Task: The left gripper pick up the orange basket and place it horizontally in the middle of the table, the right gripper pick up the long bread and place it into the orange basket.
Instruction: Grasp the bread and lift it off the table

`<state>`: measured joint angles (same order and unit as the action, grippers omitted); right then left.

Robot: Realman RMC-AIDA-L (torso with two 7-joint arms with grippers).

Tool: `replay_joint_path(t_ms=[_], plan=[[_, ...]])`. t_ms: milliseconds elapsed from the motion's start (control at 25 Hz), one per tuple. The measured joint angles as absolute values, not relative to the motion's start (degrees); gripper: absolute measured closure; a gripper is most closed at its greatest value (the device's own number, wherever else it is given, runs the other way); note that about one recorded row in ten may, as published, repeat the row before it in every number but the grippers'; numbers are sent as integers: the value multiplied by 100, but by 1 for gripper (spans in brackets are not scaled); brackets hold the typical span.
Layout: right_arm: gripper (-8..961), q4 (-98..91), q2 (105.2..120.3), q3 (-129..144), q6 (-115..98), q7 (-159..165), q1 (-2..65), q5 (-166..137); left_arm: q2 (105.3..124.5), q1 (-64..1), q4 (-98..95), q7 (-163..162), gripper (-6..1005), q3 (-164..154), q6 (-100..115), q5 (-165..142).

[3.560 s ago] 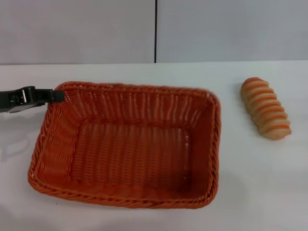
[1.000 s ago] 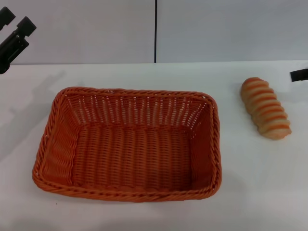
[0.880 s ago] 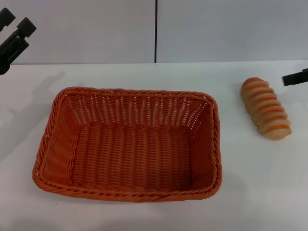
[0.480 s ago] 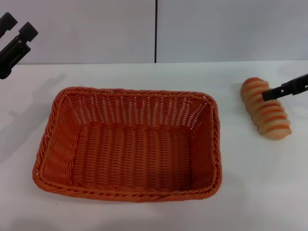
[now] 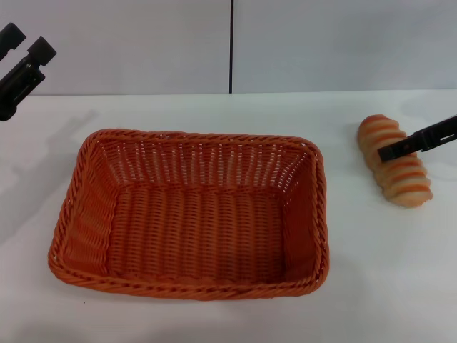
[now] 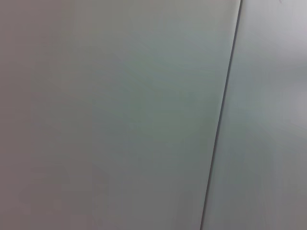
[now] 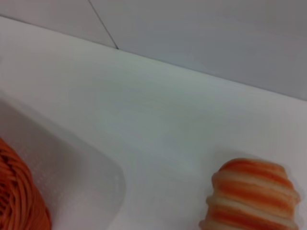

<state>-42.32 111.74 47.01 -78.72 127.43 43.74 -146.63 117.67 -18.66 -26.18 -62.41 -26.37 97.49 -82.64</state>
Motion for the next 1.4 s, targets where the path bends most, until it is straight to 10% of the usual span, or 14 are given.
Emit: replay_joint_path(t_ms=[1200,1400], plan=[[157,-4348,11261,4678,-7770,12752,4257,-14939,11747,-1878,-2610,-6308,286,-2637,9783,-8233],[299,-4491,11301,4664,-7798,12736,4223,-14946,11749,-1901,-2610,-6307,286,-2637,9750,-8241]])
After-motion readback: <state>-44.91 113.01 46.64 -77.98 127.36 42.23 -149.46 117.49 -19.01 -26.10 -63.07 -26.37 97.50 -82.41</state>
